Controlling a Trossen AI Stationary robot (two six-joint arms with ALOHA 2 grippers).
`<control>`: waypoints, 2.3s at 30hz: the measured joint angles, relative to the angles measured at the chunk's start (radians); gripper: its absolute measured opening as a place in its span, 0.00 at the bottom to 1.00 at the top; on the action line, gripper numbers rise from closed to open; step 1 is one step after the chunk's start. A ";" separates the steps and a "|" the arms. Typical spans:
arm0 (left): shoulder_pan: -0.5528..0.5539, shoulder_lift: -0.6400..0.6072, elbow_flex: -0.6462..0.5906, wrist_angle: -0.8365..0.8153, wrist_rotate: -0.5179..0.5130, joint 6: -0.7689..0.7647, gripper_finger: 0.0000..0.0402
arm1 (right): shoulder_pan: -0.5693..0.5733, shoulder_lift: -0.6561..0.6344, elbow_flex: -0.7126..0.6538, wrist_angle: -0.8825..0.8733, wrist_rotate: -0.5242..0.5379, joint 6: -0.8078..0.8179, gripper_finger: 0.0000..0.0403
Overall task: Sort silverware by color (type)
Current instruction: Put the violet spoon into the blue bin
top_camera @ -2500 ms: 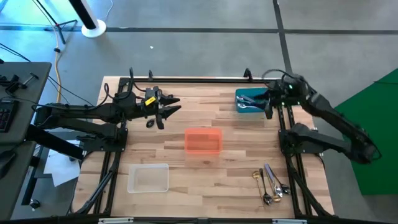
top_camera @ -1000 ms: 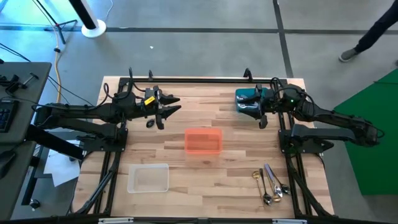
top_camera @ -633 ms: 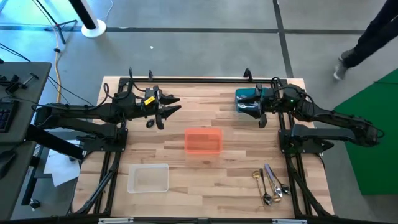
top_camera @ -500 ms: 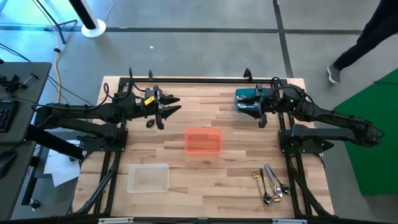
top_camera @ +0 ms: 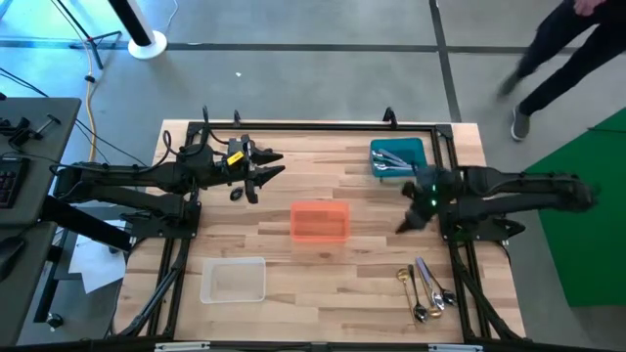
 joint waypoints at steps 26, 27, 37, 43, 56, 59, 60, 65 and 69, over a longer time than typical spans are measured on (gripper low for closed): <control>0.000 0.000 0.000 0.001 0.000 0.053 0.39 | 0.718 0.441 -0.011 -0.060 0.119 0.792 0.42; 0.000 0.000 0.000 0.001 0.000 0.053 0.39 | 0.718 0.462 -0.012 -0.055 0.118 0.781 0.42; 0.000 0.000 0.000 0.004 0.000 0.053 0.39 | 0.740 0.583 -0.124 0.266 0.059 0.888 0.41; 0.011 0.000 0.000 0.005 -0.003 0.053 0.39 | 0.740 0.583 -0.118 0.249 0.080 0.877 0.41; 0.033 0.000 0.000 0.027 -0.003 0.053 0.39 | 0.739 0.582 -0.131 0.185 0.085 0.834 0.32; 0.033 0.000 0.000 0.027 -0.003 0.046 0.39 | 0.739 0.580 -0.144 0.191 0.083 0.866 0.31; 0.033 0.000 0.000 0.027 -0.003 0.045 0.39 | 0.739 0.580 -0.145 0.192 0.083 0.868 0.30; 0.033 0.000 0.000 0.027 -0.003 0.045 0.39 | 0.739 0.581 -0.147 0.191 0.085 0.864 0.30; 0.033 0.000 0.000 0.026 -0.003 0.045 0.39 | 0.739 0.579 -0.148 0.195 0.095 0.847 0.30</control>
